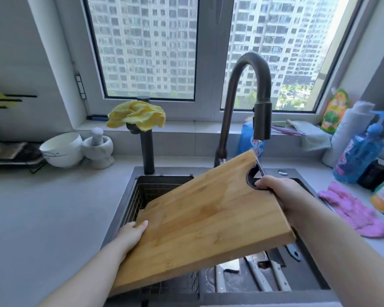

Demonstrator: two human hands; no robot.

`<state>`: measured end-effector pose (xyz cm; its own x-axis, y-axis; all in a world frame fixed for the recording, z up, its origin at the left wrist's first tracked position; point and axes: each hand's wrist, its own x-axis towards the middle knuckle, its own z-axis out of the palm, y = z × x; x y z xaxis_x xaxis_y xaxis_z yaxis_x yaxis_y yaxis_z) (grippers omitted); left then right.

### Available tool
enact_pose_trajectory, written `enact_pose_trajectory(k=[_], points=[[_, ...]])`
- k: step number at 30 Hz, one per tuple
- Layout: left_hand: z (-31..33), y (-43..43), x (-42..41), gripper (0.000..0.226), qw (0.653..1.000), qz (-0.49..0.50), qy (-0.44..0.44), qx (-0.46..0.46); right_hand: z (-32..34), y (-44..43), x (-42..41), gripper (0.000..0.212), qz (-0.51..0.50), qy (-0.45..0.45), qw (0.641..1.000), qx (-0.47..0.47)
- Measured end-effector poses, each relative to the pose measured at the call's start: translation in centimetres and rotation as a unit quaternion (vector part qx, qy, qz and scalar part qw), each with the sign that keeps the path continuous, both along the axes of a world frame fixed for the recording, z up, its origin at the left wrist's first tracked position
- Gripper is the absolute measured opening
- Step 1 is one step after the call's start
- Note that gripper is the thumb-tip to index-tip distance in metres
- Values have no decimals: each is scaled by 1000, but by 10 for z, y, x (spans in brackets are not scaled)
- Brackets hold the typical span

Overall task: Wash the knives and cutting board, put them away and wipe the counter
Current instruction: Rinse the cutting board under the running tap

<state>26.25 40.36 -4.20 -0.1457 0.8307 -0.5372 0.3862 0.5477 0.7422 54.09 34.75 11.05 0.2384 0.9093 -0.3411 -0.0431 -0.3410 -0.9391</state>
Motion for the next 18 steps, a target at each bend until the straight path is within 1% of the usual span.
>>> enact_pose_trajectory(k=[4, 7, 9, 12, 14, 16, 18], points=[[23, -5, 6, 46, 997, -71, -9, 32, 13, 3, -18, 21, -18, 7, 1000, 16], [61, -8, 25, 38, 985, -136, -18, 102, 28, 6, -33, 2, -6, 5, 1000, 27], [95, -5, 40, 38, 973, -168, -64, 143, 39, 9, -43, 10, 24, -11, 999, 27], [151, 2, 53, 54, 959, -182, -145, 162, 57, 15, -59, 4, 71, -48, 996, 27], [183, 11, 57, 67, 949, -209, -184, 149, 70, 21, -72, 9, 116, -89, 989, 22], [210, 20, 55, 85, 941, -263, -180, 111, 83, 26, -87, 18, 161, -133, 978, 26], [230, 33, 50, 104, 939, -300, -147, 74, 96, 30, -104, 24, 184, -163, 968, 48]])
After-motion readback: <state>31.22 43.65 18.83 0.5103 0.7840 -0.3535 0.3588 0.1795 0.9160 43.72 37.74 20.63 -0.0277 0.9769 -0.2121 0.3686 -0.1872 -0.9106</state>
